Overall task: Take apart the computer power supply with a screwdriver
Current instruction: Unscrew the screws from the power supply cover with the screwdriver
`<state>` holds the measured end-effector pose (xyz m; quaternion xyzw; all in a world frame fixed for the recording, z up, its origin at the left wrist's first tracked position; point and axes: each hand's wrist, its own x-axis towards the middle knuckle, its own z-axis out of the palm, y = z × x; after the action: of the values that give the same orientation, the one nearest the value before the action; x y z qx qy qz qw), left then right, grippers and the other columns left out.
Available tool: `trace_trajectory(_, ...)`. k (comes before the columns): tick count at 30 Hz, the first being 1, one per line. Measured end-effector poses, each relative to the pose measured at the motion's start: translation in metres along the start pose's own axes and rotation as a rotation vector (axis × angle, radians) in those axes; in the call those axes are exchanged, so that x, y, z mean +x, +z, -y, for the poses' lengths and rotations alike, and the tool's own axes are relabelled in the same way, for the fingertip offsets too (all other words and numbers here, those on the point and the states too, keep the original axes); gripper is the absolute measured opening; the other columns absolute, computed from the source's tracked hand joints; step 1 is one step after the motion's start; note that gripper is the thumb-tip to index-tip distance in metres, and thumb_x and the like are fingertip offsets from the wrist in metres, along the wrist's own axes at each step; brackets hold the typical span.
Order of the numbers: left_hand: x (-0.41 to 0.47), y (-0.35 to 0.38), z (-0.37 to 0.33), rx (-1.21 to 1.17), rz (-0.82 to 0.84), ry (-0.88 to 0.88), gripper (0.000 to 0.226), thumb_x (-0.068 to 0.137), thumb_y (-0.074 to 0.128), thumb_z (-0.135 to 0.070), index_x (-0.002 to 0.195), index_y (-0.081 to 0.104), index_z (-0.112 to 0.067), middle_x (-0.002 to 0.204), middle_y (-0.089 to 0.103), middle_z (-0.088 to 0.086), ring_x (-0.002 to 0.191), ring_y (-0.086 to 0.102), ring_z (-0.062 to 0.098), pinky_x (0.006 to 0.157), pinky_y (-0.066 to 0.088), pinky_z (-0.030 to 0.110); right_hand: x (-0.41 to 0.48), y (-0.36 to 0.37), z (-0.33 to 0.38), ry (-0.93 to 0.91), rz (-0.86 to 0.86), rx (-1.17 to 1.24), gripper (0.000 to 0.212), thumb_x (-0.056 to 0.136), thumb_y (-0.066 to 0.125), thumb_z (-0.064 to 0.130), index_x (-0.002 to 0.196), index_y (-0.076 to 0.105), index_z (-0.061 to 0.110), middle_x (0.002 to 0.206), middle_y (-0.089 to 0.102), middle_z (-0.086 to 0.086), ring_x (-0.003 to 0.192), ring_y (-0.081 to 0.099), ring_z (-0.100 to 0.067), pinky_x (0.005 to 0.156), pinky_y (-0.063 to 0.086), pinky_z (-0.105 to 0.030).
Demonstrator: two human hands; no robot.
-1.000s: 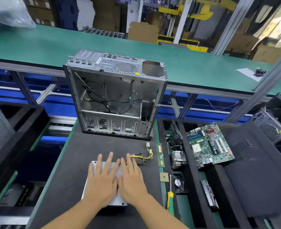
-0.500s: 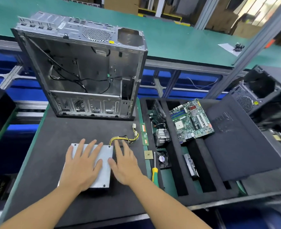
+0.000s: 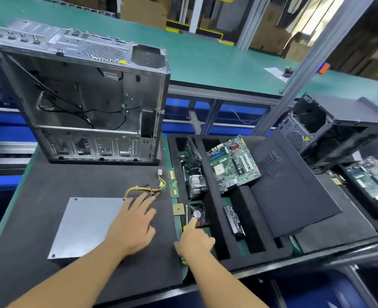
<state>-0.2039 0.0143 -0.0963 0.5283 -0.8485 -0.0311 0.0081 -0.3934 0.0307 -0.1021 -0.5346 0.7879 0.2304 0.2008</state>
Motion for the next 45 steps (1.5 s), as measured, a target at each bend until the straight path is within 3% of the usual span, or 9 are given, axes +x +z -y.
trace_trajectory(6, 0.004, 0.007, 0.0, -0.078, -0.085, -0.052, 0.04, 0.076, 0.041, -0.04, 0.097, 0.07, -0.021, 0.139, 0.058, 0.004, 0.14, 0.042, 0.023, 0.113, 0.029, 0.053, -0.006, 0.013, 0.003, -0.092, 0.053, 0.148, 0.093, 0.094, 0.052, 0.014, 0.153, -0.019, 0.022, 0.137, 0.052, -0.012, 0.118, 0.056, -0.03, 0.094, 0.049, -0.042)
trace_trajectory(11, 0.003, 0.008, 0.002, -0.134, -0.163, -0.156, 0.046, 0.074, 0.041, -0.044, 0.101, 0.068, -0.019, 0.143, 0.052, 0.008, 0.14, 0.04, 0.031, 0.114, 0.024, 0.055, -0.017, -0.007, 0.005, -0.241, -0.01, 0.107, 0.037, 0.097, 0.039, 0.025, 0.133, 0.043, 0.02, 0.129, 0.055, -0.013, 0.116, 0.056, -0.034, 0.09, 0.046, -0.04)
trace_trajectory(16, 0.002, 0.005, 0.041, -0.204, -0.173, -0.258, 0.047, 0.078, 0.04, -0.04, 0.109, 0.066, -0.015, 0.11, 0.063, 0.0, 0.098, 0.063, 0.025, 0.098, 0.043, 0.043, -0.031, -0.06, 0.017, -0.288, -0.073, 0.369, 0.035, 0.086, 0.044, 0.029, 0.11, 0.062, 0.011, 0.108, 0.067, -0.016, 0.096, 0.061, -0.031, 0.087, 0.053, -0.036)
trace_trajectory(19, 0.003, 0.011, 0.06, -0.234, -0.12, -0.215, 0.036, 0.088, 0.058, -0.036, 0.119, 0.064, -0.02, 0.114, 0.06, -0.006, 0.102, 0.062, 0.018, 0.096, 0.043, 0.035, -0.039, -0.093, 0.028, -0.383, 0.219, 0.766, 0.038, 0.075, 0.062, 0.036, 0.108, 0.055, 0.02, 0.08, 0.064, -0.007, 0.058, 0.054, -0.02, 0.073, 0.056, -0.033)
trace_trajectory(22, 0.003, 0.007, 0.054, -0.298, -0.137, -0.337, 0.027, 0.085, 0.068, -0.032, 0.109, 0.068, -0.019, 0.106, 0.063, -0.005, 0.099, 0.064, 0.02, 0.09, 0.044, 0.037, -0.047, -0.108, 0.039, -0.549, 0.483, 0.985, 0.061, 0.069, 0.078, 0.025, 0.121, 0.047, 0.028, 0.092, 0.055, -0.006, 0.059, 0.061, -0.014, 0.072, 0.06, -0.029)
trace_trajectory(25, -0.006, 0.006, 0.058, -0.359, -0.224, -0.521, 0.026, 0.08, 0.076, -0.031, 0.099, 0.069, -0.015, 0.096, 0.067, -0.002, 0.09, 0.067, 0.025, 0.081, 0.045, 0.04, -0.055, -0.11, 0.049, -0.656, 0.327, 1.068, 0.039, 0.073, 0.07, 0.019, 0.108, 0.061, 0.032, 0.097, 0.055, -0.004, 0.057, 0.065, -0.019, 0.082, 0.06, -0.044)
trace_trajectory(29, -0.026, 0.009, 0.072, -0.604, -0.3, -0.487, 0.028, 0.083, 0.074, -0.034, 0.106, 0.061, -0.026, 0.106, 0.062, -0.016, 0.098, 0.062, 0.016, 0.087, 0.046, 0.032, -0.055, -0.124, 0.062, -0.643, 0.071, 1.029, 0.023, 0.073, 0.064, 0.042, 0.096, 0.069, 0.042, 0.067, 0.056, 0.006, 0.044, 0.057, -0.019, 0.061, 0.058, -0.058)
trace_trajectory(37, -0.037, 0.005, 0.081, -0.852, -0.414, -0.462, 0.032, 0.085, 0.063, -0.008, 0.103, 0.055, -0.032, 0.104, 0.058, -0.023, 0.104, 0.057, -0.002, 0.088, 0.048, 0.026, -0.057, -0.145, 0.104, -0.718, -0.175, 0.817, 0.044, 0.072, 0.052, 0.052, 0.07, 0.056, 0.009, 0.048, 0.042, 0.005, 0.045, 0.037, -0.017, 0.045, 0.043, -0.034)
trace_trajectory(45, -0.032, 0.009, 0.086, -0.815, -0.49, -0.415, 0.026, 0.084, 0.063, -0.002, 0.1, 0.066, -0.023, 0.1, 0.057, -0.019, 0.093, 0.059, -0.001, 0.085, 0.049, 0.021, -0.048, -0.13, 0.129, -0.734, -0.242, 0.752, 0.037, 0.071, 0.049, 0.057, 0.072, 0.052, 0.02, 0.058, 0.051, 0.005, 0.066, 0.043, -0.015, 0.05, 0.032, -0.026)
